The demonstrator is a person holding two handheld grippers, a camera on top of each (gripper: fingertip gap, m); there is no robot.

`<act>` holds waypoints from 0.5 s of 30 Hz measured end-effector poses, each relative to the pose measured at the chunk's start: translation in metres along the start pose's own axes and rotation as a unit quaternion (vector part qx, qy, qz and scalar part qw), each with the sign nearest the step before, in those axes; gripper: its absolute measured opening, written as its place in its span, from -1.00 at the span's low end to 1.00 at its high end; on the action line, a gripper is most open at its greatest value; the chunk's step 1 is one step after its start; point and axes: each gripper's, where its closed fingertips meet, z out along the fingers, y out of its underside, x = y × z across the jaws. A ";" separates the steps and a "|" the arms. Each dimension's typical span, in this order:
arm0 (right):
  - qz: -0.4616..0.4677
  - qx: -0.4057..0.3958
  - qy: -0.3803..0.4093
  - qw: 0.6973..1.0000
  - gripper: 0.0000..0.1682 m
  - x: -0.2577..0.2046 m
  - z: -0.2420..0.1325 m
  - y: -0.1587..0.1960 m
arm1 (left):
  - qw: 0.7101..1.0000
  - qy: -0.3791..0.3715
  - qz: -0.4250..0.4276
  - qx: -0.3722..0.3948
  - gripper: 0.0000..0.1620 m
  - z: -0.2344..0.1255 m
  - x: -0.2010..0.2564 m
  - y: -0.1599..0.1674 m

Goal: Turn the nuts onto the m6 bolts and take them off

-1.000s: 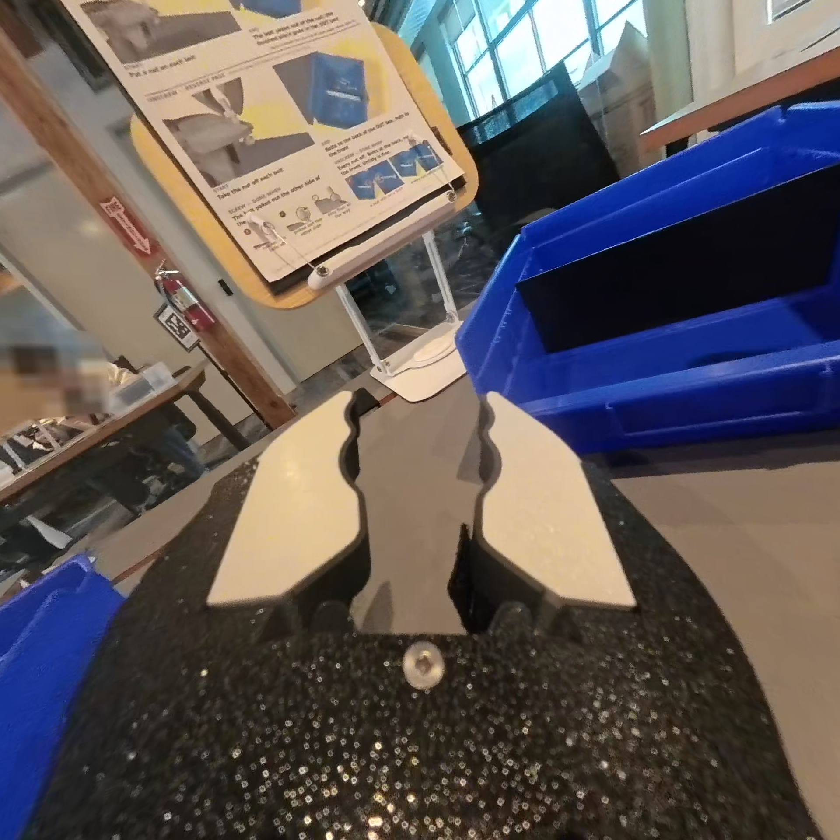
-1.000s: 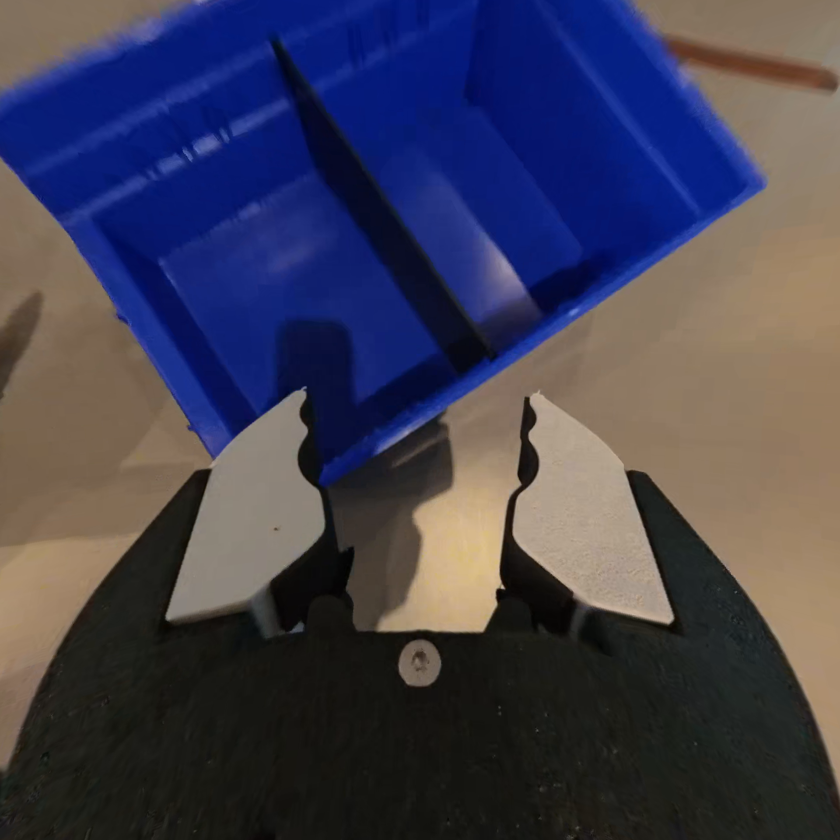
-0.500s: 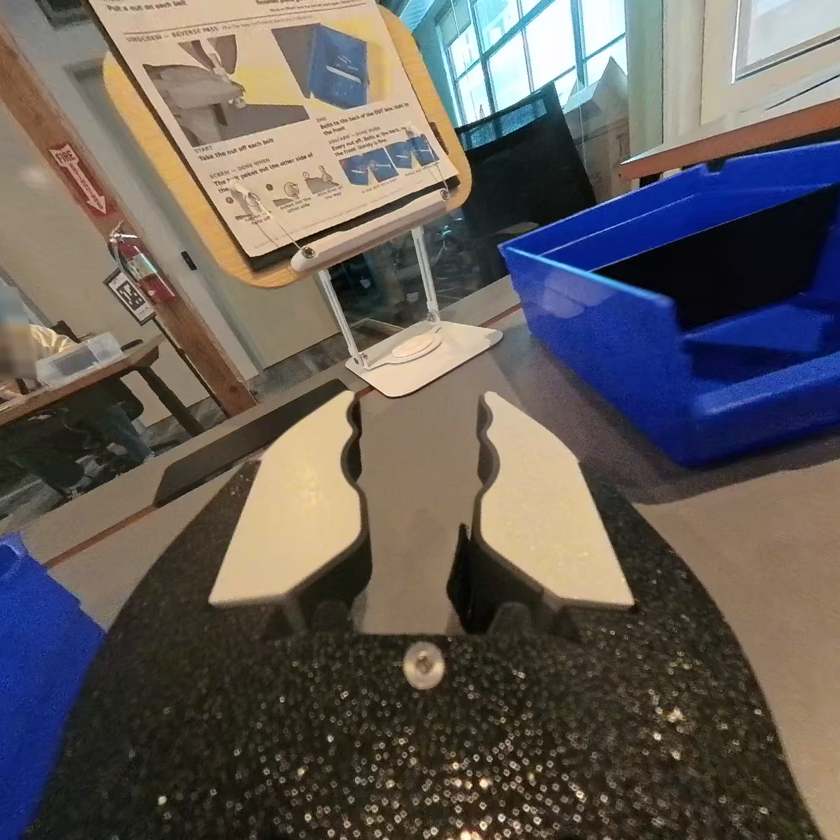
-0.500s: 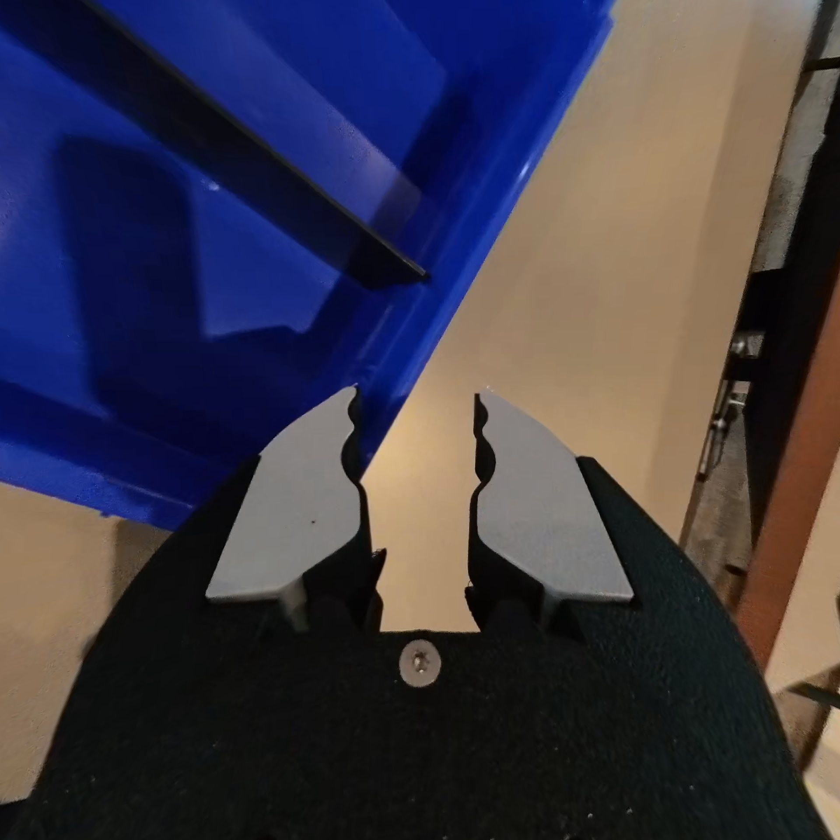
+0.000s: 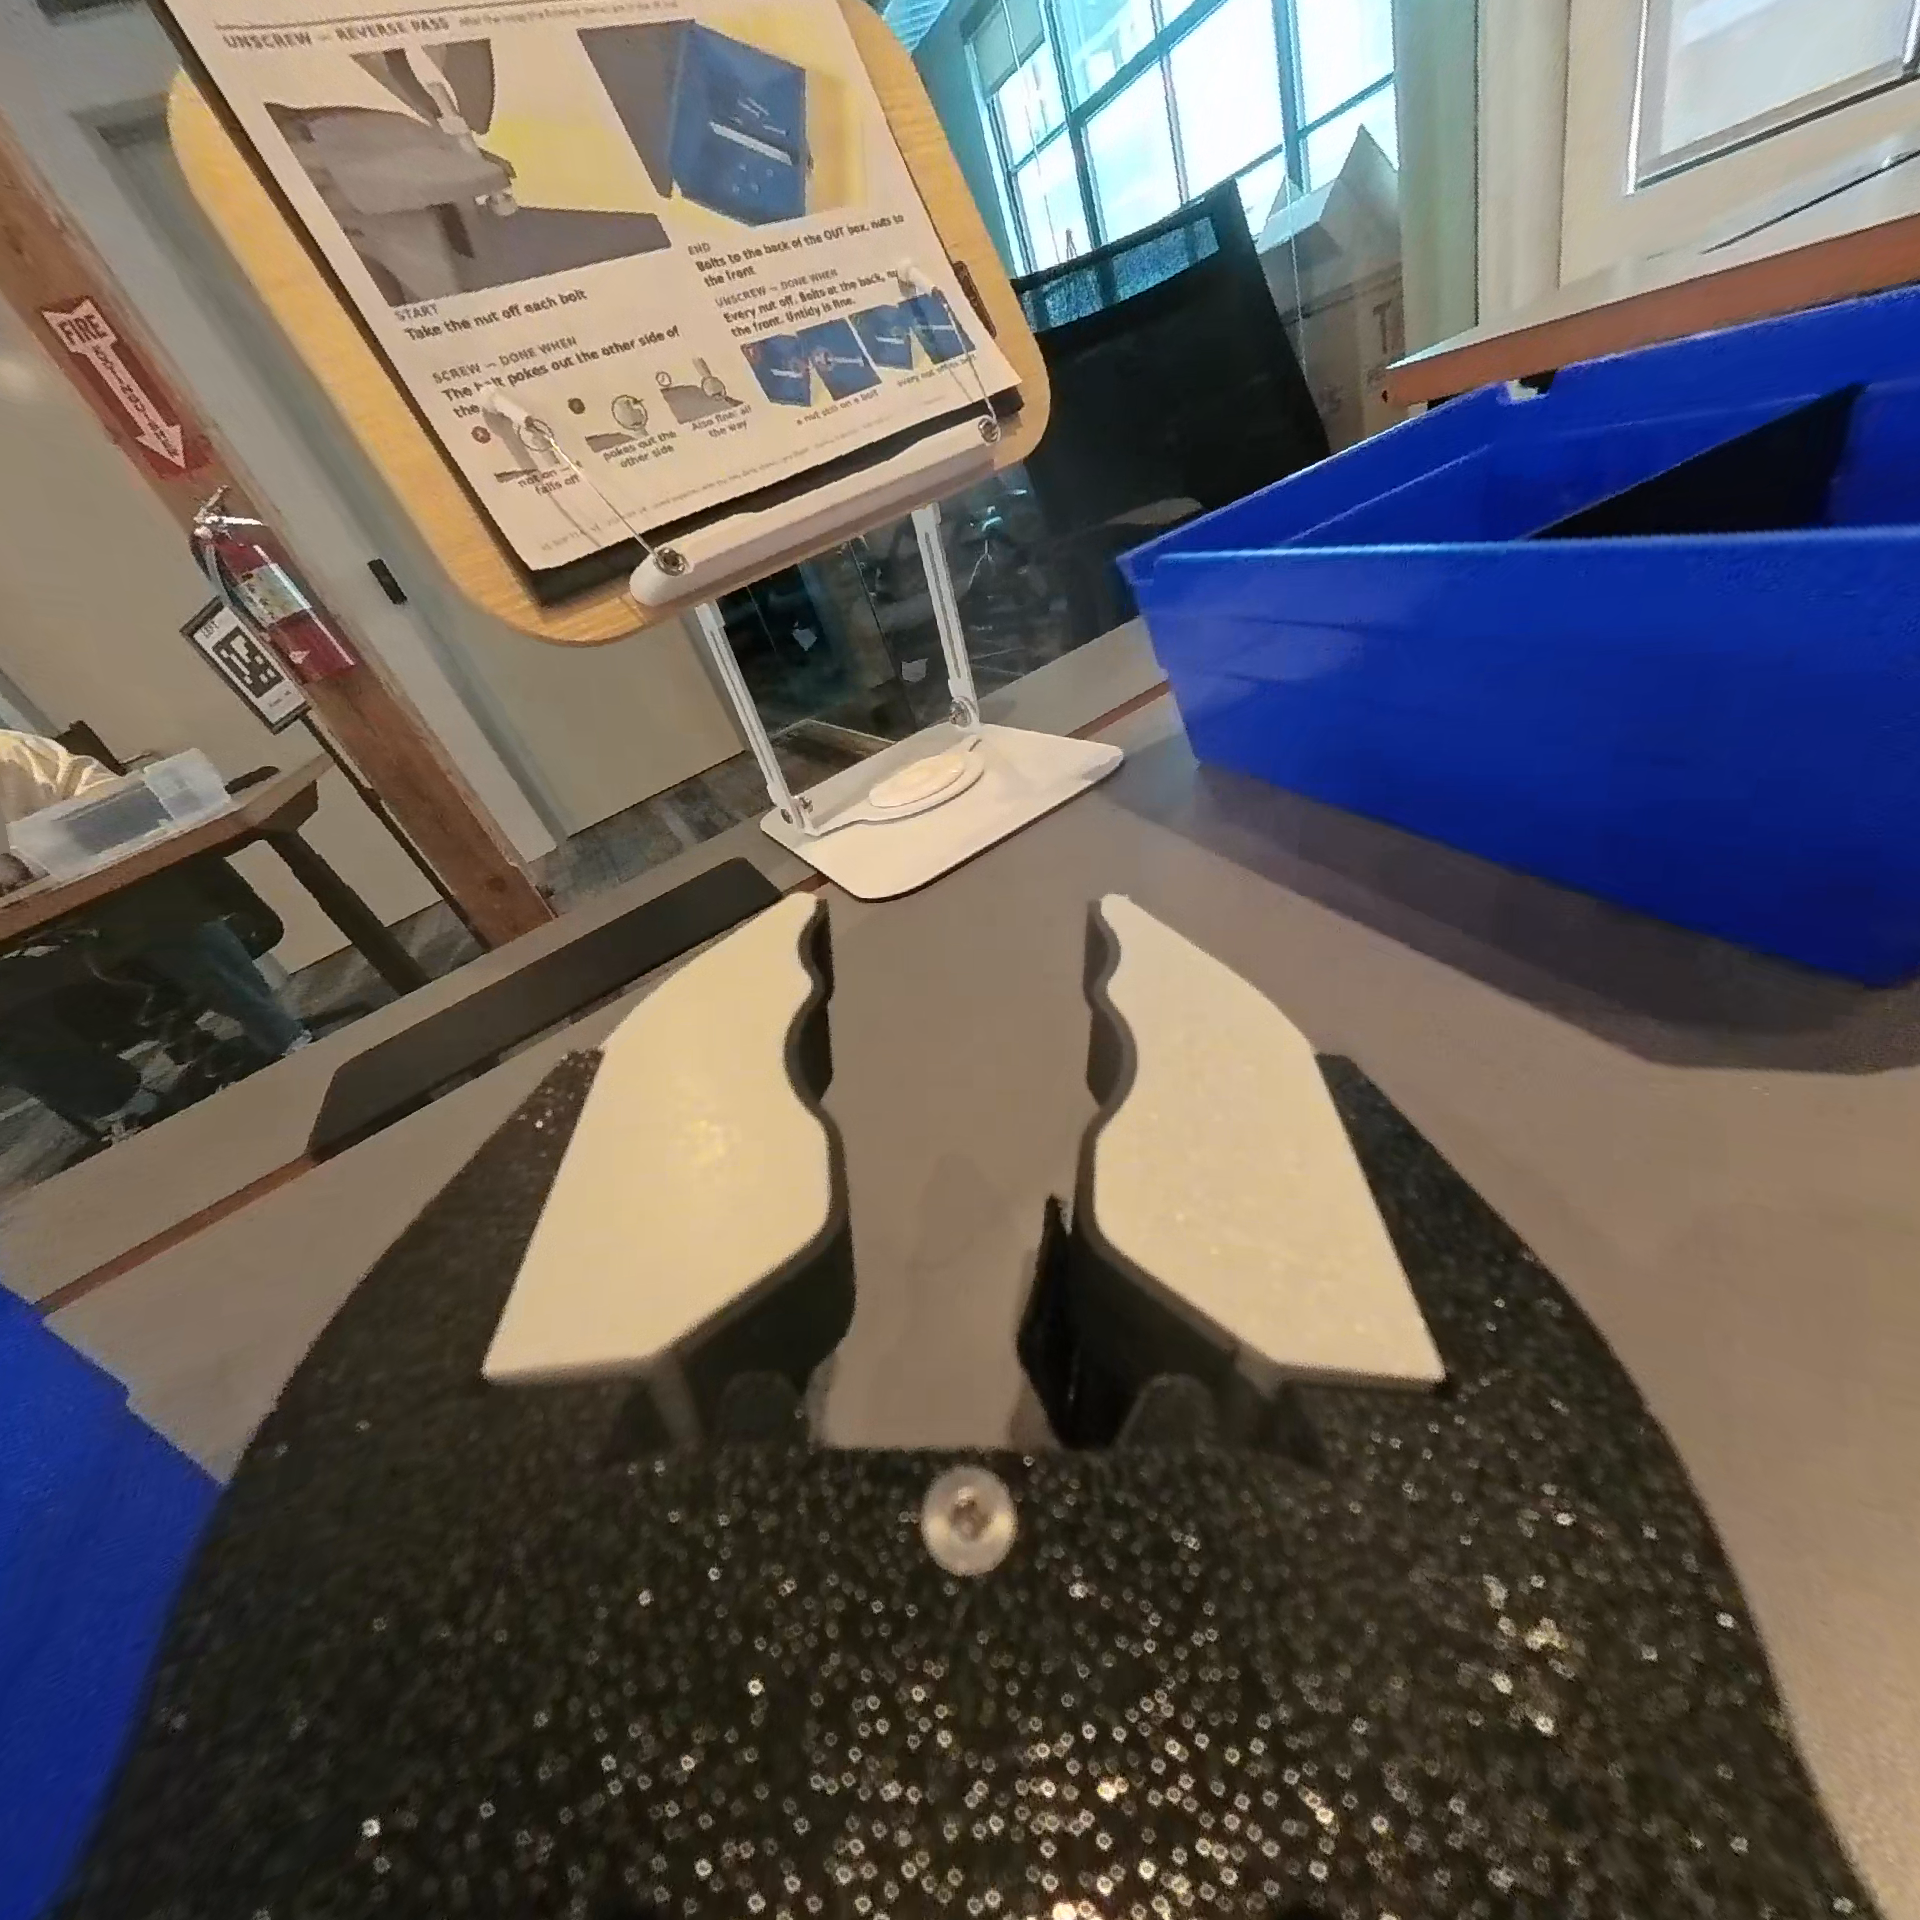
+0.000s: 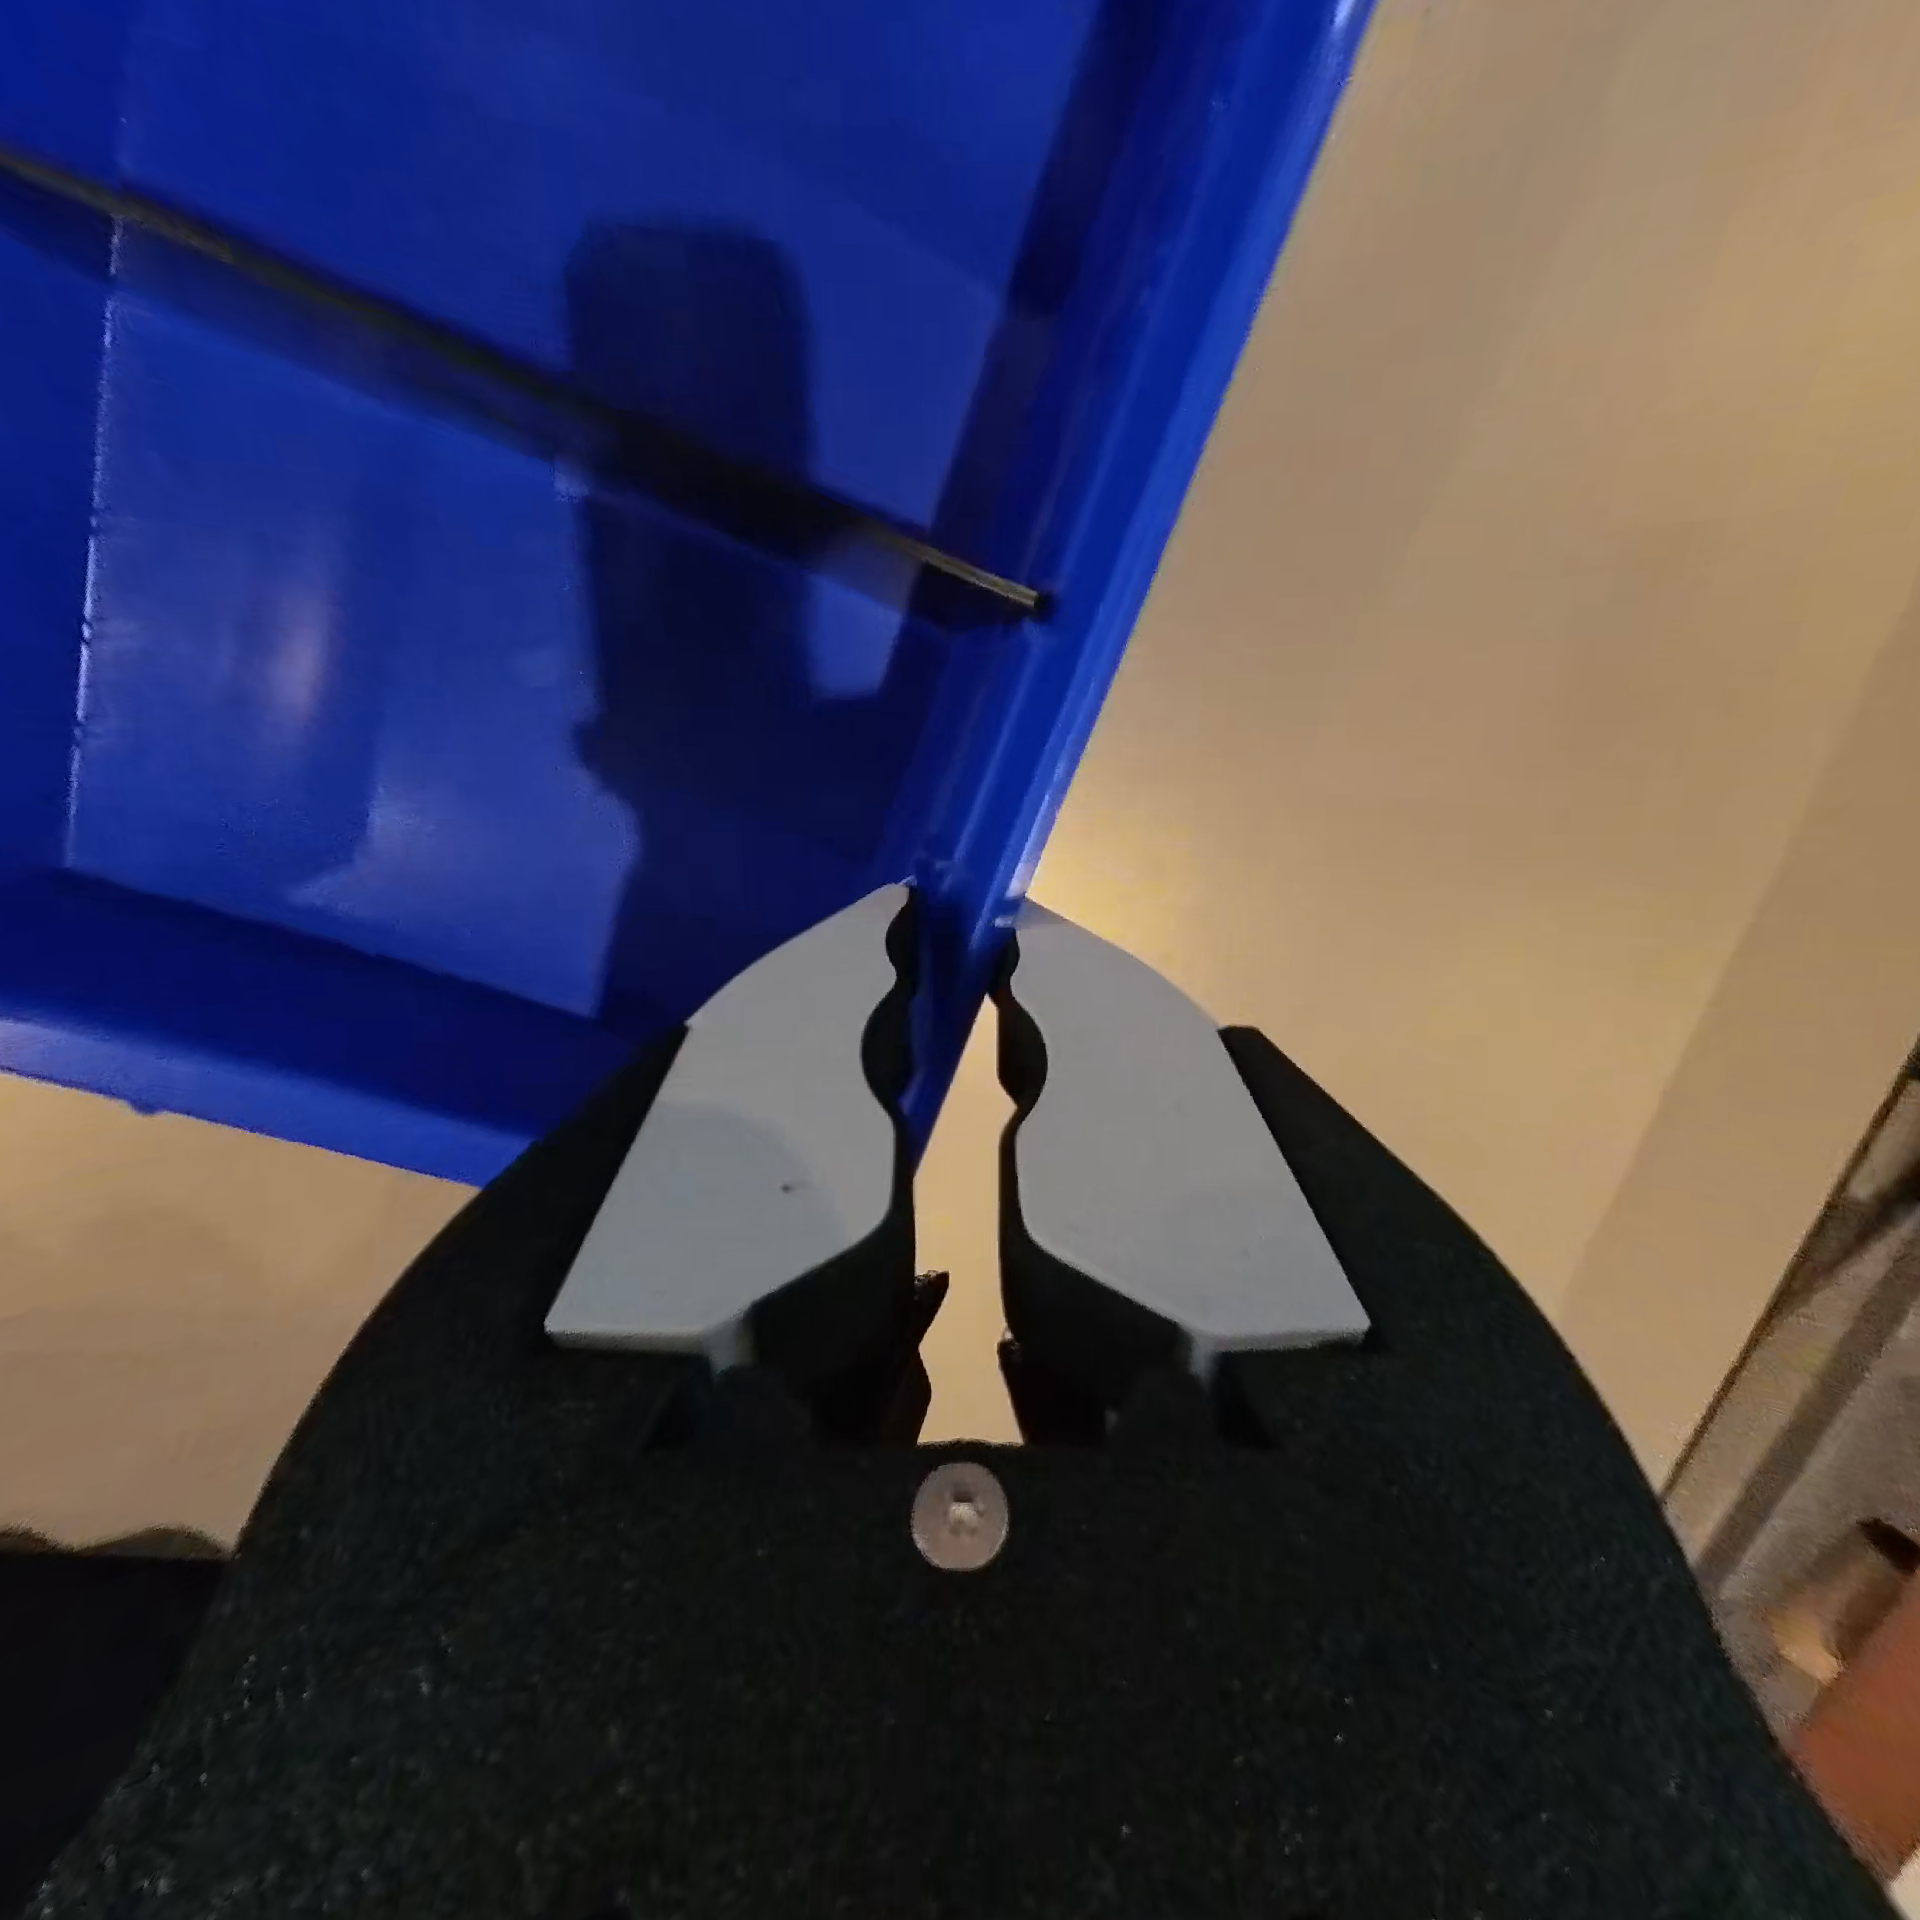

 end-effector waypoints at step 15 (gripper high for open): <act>0.004 -0.038 -0.039 0.999 -0.91 0.099 -0.012 0.040 | 1.000 0.006 -0.010 -0.001 -0.46 0.003 0.001 0.001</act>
